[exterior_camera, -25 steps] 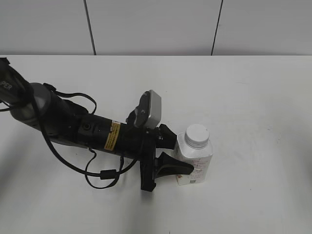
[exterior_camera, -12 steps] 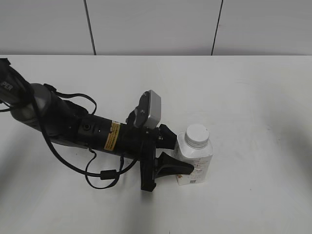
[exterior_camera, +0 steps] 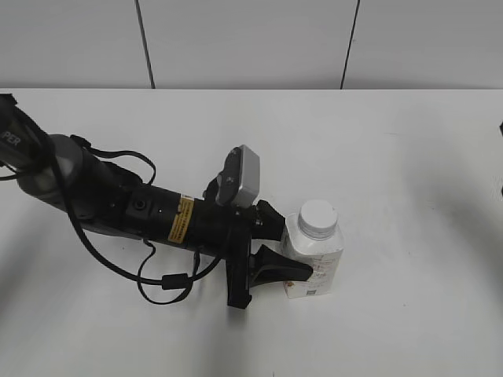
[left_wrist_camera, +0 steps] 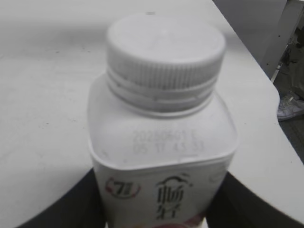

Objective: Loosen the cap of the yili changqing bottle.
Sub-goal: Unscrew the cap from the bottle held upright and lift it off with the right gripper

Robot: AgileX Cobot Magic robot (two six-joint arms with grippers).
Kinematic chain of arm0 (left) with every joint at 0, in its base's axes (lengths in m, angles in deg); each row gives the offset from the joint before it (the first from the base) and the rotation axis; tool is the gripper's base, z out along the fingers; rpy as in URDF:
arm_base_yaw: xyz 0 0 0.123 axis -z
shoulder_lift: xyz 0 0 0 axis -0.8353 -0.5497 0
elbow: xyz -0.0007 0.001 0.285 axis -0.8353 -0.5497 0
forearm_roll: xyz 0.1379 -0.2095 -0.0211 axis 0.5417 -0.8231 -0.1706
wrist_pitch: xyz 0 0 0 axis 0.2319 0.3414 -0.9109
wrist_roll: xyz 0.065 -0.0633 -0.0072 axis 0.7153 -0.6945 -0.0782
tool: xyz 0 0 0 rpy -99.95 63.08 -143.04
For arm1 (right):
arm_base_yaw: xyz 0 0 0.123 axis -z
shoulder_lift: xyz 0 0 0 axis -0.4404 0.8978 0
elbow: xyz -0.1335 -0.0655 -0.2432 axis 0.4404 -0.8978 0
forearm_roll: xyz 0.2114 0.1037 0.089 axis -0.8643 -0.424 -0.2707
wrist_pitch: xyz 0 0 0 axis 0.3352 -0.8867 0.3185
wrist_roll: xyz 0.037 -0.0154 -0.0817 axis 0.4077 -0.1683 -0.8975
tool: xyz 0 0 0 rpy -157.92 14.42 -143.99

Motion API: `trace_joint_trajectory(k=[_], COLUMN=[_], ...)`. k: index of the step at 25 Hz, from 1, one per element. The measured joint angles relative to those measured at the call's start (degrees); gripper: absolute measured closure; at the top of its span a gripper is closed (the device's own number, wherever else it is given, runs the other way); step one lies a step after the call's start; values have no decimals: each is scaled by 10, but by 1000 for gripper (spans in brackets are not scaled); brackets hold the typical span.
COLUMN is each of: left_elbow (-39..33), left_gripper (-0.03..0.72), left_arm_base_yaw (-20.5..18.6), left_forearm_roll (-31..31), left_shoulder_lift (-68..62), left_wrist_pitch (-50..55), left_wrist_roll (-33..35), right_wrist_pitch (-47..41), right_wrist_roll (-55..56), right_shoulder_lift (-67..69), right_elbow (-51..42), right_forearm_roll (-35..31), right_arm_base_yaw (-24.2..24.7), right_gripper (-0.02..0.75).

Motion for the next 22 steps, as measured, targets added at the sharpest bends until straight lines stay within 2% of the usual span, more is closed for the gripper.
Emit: trace_joint_trajectory(k=[4, 14, 17, 22], left_elbow=[0, 0, 0, 0], left_gripper=[328, 330, 330, 330], left_arm_base_yaw=[0, 0, 0, 0], left_forearm_roll=[0, 0, 0, -1], left_shoulder_lift=[0, 0, 0, 0], left_wrist_pitch=[0, 0, 0, 0], left_wrist_roll=[0, 0, 0, 0], right_wrist_pitch=[-1, -1, -1, -1], right_wrist_roll=[2, 60, 77, 89], right_shoulder_lift=[22, 113, 142, 175], right_elbow=[12, 109, 149, 177], right_forearm_roll=[-21, -26, -25, -24], right_arm_base_yaw=[-36, -231, -268, -294], right_gripper=[335, 339, 339, 339])
